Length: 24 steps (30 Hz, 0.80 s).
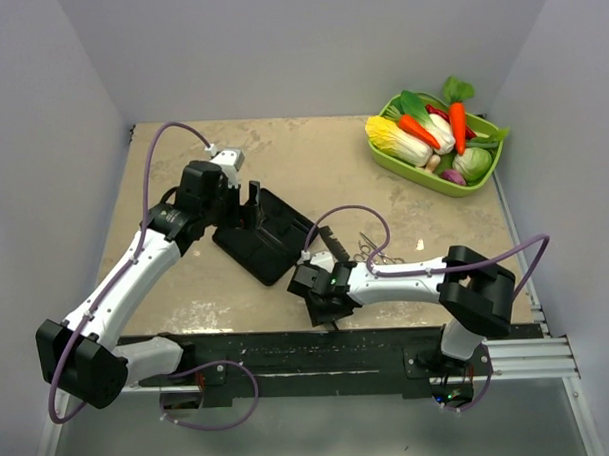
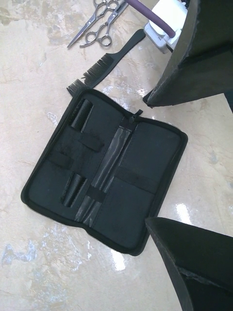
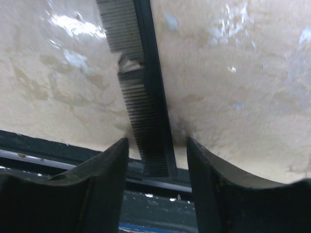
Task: Sort the hair-cutting tools
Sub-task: Pick up the comb at the center of the board.
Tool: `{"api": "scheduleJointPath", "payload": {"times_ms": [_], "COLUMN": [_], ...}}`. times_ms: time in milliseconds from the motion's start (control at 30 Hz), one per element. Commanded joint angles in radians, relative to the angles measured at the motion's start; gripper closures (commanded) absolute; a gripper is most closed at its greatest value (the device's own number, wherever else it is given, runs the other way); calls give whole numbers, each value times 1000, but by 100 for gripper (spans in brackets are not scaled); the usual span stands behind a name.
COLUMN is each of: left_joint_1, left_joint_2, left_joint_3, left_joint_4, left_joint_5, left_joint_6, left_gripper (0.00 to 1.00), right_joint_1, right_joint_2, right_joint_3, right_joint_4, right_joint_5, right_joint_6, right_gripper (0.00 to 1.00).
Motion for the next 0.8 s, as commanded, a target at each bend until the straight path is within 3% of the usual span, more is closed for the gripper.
{"api": "scheduleJointPath", "payload": {"times_ms": [0, 433, 767], "left_joint_1": [3, 3, 3], "left_joint_2": [-29, -40, -26], "left_joint_3": [-7, -16, -15], "left_joint_4": [12, 10, 13], "left_joint_5": [35, 38, 42], "left_joint_6": [-9, -9, -9], "left_gripper": [1, 0, 0], "right_joint_1": [31, 97, 96], "right_joint_2": [47, 35, 68], "right_joint_3": [-7, 21, 8], "right_joint_4": [-139, -187, -136], "right_joint_5": [5, -2, 7], "right_joint_6": [84, 128, 124], "right_gripper": [41, 39, 47]}}
